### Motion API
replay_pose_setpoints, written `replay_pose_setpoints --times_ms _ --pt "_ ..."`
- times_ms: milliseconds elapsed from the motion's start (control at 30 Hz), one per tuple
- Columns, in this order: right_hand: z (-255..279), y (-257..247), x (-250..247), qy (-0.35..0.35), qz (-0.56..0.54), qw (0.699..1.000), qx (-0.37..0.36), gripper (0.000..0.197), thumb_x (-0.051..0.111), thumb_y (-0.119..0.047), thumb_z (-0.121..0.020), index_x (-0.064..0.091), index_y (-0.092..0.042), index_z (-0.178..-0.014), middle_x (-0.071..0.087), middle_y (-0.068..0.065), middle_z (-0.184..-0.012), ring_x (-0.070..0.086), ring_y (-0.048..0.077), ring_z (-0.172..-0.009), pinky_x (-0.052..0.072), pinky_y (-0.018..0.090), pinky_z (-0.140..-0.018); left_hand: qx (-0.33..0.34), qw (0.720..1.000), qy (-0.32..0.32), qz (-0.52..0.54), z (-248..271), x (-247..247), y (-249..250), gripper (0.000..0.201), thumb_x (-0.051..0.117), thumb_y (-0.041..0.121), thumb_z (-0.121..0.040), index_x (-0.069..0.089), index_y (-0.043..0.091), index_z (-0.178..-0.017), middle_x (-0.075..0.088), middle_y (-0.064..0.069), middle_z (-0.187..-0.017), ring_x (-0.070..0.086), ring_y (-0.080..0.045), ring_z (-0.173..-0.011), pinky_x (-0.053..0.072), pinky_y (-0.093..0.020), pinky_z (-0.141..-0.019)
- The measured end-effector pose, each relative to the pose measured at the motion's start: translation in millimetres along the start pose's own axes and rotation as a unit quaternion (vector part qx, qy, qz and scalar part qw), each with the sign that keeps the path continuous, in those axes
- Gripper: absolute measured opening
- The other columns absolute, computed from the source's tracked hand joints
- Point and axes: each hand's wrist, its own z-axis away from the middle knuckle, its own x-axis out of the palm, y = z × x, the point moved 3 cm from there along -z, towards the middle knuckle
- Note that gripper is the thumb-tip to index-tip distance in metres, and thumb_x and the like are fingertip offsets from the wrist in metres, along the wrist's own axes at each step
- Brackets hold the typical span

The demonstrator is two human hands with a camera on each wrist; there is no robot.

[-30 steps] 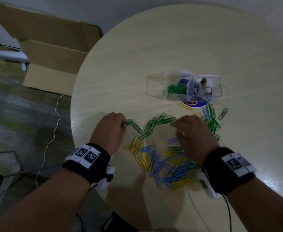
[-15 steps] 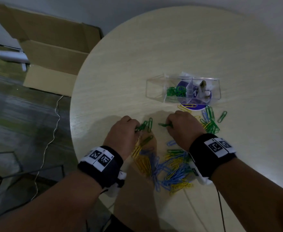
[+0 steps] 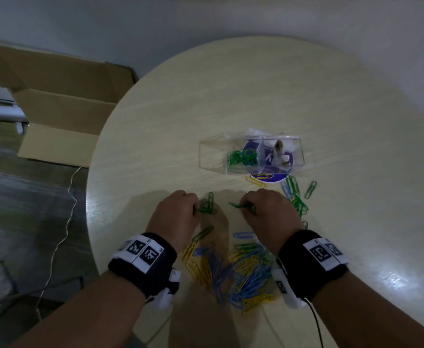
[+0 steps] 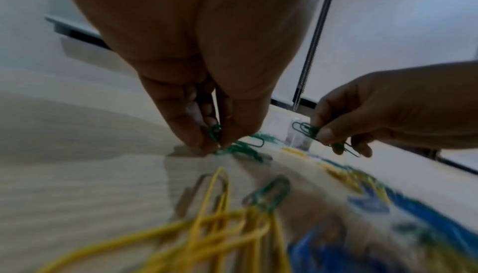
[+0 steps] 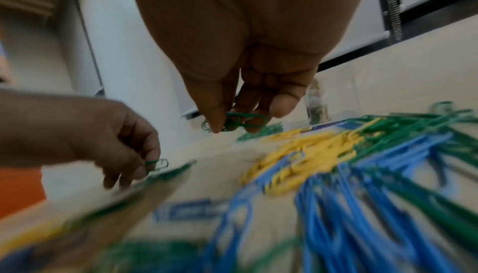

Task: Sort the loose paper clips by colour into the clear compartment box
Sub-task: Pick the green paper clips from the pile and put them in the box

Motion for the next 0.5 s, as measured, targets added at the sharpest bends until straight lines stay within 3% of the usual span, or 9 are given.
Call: replay_pose_setpoints --times_ms 100,200,300,400,500 --pt "-0.5 11.2 -27.9 0.062 -0.085 0.992 0.075 0.007 0.068 -0.027 -0.08 0.067 -0.027 -0.087 0.069 -0.006 -0.08 0.064 0.016 -0.076 0.049 0.029 -0.069 -0.021 0.996 0.047 0.079 -5.4 -17.2 4.8 0.009 0.071 0.015 -0.081 0.068 0.023 -0.084 0.063 0.004 -0.083 0.062 -0.018 -0.079 0.049 -0.029 -0.071" --pt "-13.7 20.2 -55.5 0.116 -0.166 0.971 0.124 0.009 0.072 -0.023 -0.076 0.068 -0.027 -0.082 0.068 -0.009 -0.073 0.065 0.01 -0.071 0.049 0.024 -0.069 -0.018 0.988 0.09 0.12 -20.5 -41.2 26.6 0.012 0.07 0.019 -0.082 0.066 0.03 -0.08 0.065 0.011 -0.079 0.06 -0.006 -0.068 0.047 -0.02 -0.064" --pt "-38.2 21.5 -74.6 0.126 -0.163 0.968 0.141 0.01 0.071 -0.02 -0.073 0.069 -0.024 -0.082 0.065 -0.009 -0.07 0.061 0.009 -0.07 0.04 0.016 -0.061 0.018 0.983 0.129 0.129 -46.2 -55.1 51.6 0.01 0.069 0.018 -0.082 0.067 0.027 -0.085 0.068 0.007 -0.083 0.061 -0.013 -0.07 0.05 -0.025 -0.069" --pt "-61.8 18.6 -77.8 0.118 -0.146 0.97 0.152 0.009 0.07 -0.023 -0.073 0.07 -0.019 -0.081 0.07 -0.003 -0.076 0.066 0.016 -0.077 0.048 0.025 -0.071 0.017 0.98 0.127 0.149 -72.6 -51.0 64.8 0.016 0.07 0.014 -0.079 0.066 0.025 -0.09 0.07 0.0 -0.084 0.064 -0.021 -0.071 0.052 -0.03 -0.069" --pt "-69.5 10.2 -74.8 0.108 -0.163 0.968 0.156 0.01 0.07 -0.026 -0.076 0.07 -0.016 -0.078 0.073 0.008 -0.082 0.067 0.027 -0.084 0.052 0.036 -0.08 -0.01 0.972 0.108 0.209 -85.8 -39.3 67.8 0.026 0.072 0.016 -0.082 0.066 0.025 -0.106 0.069 0.001 -0.094 0.067 -0.017 -0.073 0.056 -0.032 -0.072"
